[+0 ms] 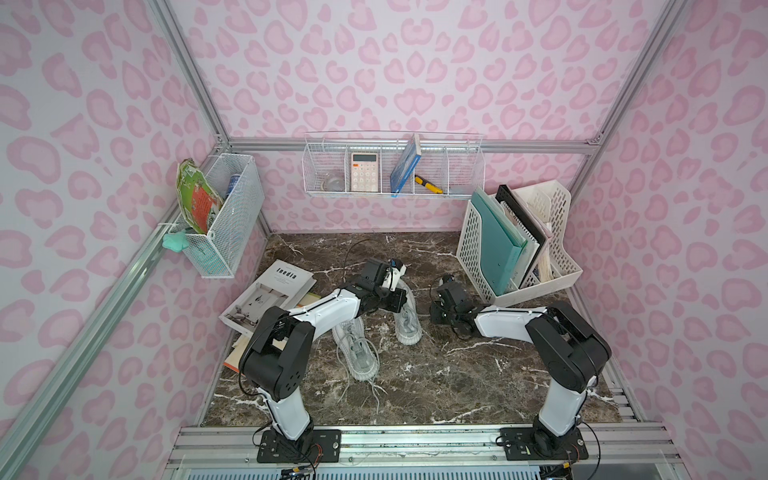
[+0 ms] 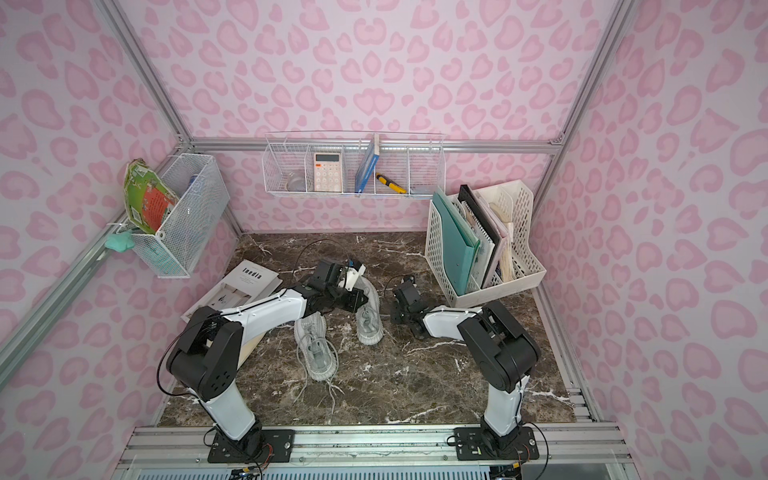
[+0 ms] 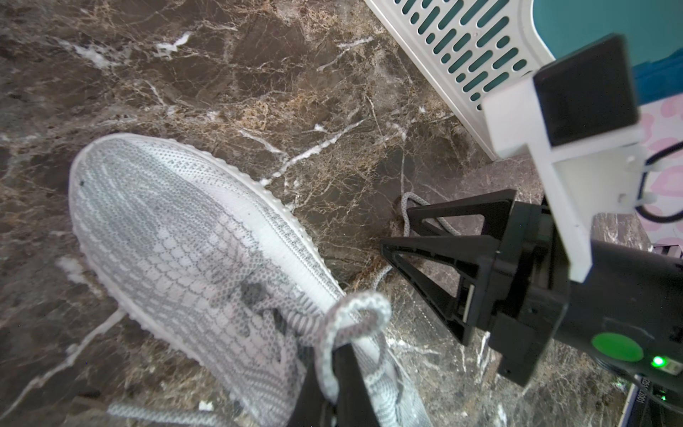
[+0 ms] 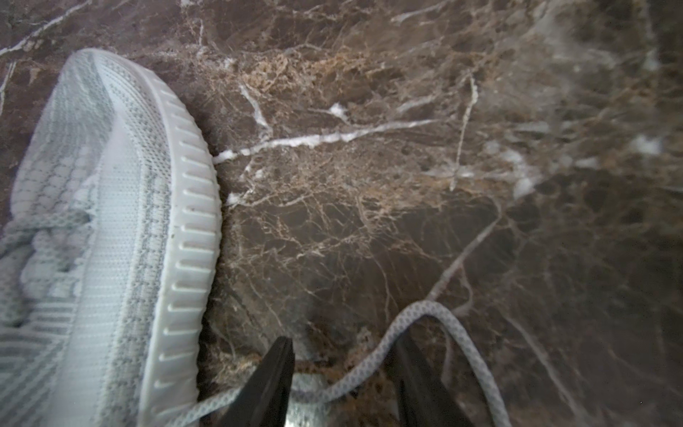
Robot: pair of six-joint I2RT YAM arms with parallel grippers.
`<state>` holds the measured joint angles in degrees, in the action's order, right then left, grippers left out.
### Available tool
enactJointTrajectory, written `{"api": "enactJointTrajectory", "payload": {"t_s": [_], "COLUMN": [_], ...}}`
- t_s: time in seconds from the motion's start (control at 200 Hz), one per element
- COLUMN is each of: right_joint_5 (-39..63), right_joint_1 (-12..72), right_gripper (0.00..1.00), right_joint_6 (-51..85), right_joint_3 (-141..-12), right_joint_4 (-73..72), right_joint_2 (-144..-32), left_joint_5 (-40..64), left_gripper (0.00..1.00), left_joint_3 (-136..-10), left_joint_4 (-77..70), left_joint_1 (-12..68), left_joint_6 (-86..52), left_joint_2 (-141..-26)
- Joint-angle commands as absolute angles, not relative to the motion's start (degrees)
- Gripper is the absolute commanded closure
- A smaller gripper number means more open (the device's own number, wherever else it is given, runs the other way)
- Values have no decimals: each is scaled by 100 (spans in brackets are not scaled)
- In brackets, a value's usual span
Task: Tie the shoes
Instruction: Wrap the shoelace around the shoelace.
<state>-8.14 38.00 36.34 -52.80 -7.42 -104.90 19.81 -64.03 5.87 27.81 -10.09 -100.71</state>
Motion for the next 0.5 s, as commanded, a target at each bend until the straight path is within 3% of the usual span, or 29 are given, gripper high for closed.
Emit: {"api": "enactJointTrajectory", "payload": {"t_s": [0.0,0.295,0.495], "right_joint_5": [-922,-1211,188], "right_joint_1": [3815,3682,3242], "right_gripper": [57,96,100], "right_joint_6": [3685,3475,2975], "right_joint_3": [-5362,-5576,-5605], "right_joint_4": [-633,-743,-2000], "right_joint_2": [-10589,-10634,-10254], "left_joint_5": [2004,1927,1907], "left_gripper": [100,100,100], "left_joint_3": [-6385,-6200,-5991], "left_joint_4": [569,396,151], "left_joint_1": [2785,2757,2722], "left_joint_6": [-932,-969,-1032], "left_joint_2": [-10020,-9904,-9772]}}
